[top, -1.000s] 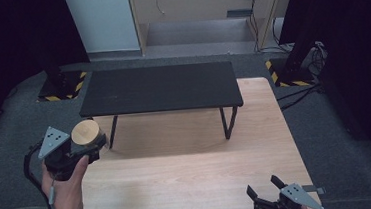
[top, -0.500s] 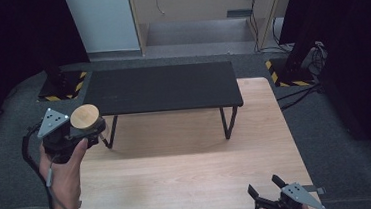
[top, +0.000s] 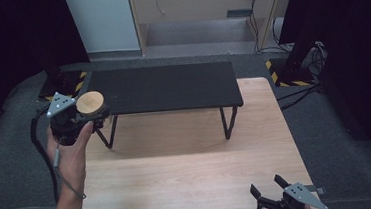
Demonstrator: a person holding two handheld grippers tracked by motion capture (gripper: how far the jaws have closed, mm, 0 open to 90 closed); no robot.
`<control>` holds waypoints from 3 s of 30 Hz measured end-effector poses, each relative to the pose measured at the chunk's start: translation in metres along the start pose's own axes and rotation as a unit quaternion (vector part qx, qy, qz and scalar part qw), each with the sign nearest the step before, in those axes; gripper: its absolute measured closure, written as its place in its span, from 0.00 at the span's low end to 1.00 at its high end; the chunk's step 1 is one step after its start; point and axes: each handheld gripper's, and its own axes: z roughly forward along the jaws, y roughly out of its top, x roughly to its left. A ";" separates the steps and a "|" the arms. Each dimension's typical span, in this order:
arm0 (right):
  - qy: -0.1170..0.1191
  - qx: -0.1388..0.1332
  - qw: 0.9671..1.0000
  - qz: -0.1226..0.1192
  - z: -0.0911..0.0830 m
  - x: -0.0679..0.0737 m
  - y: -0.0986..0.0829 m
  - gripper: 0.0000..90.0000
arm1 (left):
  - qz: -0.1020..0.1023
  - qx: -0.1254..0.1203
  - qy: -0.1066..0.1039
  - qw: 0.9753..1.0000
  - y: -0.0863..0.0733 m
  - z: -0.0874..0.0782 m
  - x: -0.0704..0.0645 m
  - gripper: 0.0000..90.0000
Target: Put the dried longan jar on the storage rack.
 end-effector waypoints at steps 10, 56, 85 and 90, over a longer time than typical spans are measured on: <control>-0.003 -0.002 1.000 0.001 0.000 -0.001 0.001 0.05 | 0.006 0.012 0.005 1.000 0.015 0.018 0.003 0.27; -0.022 -0.002 1.000 0.009 -0.004 -0.007 0.000 0.05 | -0.017 0.032 0.015 0.999 0.034 0.075 0.026 0.27; -0.017 0.002 1.000 0.006 0.000 -0.004 0.001 0.05 | 0.005 0.007 0.034 0.999 0.009 0.068 0.021 0.04; -0.014 0.003 1.000 0.005 0.002 -0.003 0.002 0.05 | 0.008 -0.010 0.034 0.999 -0.002 0.054 0.016 0.03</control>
